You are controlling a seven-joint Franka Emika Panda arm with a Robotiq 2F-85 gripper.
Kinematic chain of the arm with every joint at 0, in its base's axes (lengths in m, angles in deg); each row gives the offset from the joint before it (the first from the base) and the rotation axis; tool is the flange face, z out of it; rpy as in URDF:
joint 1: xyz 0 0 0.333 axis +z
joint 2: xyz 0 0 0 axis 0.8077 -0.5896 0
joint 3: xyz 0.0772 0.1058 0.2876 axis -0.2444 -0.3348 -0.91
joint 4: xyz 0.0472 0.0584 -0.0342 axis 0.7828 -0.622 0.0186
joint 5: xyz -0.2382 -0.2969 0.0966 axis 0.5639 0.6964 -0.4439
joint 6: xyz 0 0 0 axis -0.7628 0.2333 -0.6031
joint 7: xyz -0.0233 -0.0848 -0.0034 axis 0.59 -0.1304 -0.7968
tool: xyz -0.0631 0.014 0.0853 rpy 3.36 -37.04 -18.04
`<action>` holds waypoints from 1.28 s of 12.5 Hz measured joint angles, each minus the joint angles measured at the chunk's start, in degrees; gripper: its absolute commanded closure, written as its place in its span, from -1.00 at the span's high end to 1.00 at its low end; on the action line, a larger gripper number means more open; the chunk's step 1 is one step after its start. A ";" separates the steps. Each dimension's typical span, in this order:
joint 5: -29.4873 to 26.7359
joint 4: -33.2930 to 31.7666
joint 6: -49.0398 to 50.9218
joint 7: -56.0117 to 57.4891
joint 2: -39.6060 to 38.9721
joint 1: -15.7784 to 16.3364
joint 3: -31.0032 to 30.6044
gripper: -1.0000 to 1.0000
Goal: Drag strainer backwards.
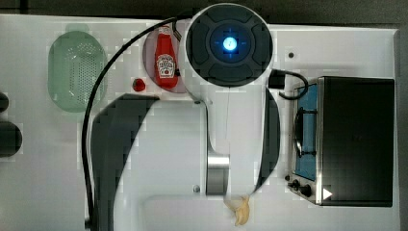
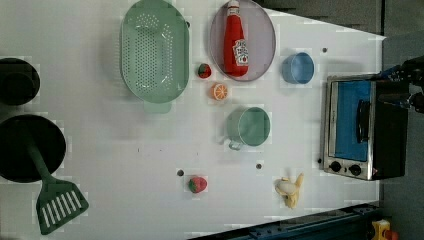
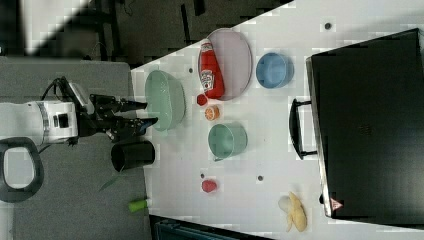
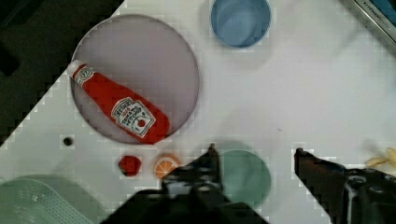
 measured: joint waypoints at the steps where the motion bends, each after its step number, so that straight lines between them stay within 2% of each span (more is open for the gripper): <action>1: 0.20 -4.92 3.71 -0.03 4.47 -0.71 -0.16 0.58; 3: 0.44 -12.37 10.04 -0.03 14.97 -2.30 -0.29 0.99; 5: 0.63 -11.64 8.21 -0.03 20.84 -2.57 -0.09 1.00; 8: 0.62 -5.43 2.88 -1.85 20.21 -2.50 -2.68 1.00; 10: 0.90 -3.97 2.32 -6.78 15.78 -2.80 -7.31 1.00; 12: 1.07 -3.41 -1.20 -14.21 7.70 -2.50 -14.01 1.00; 16: 0.25 -3.25 -8.48 -30.43 -10.81 0.95 -25.11 1.00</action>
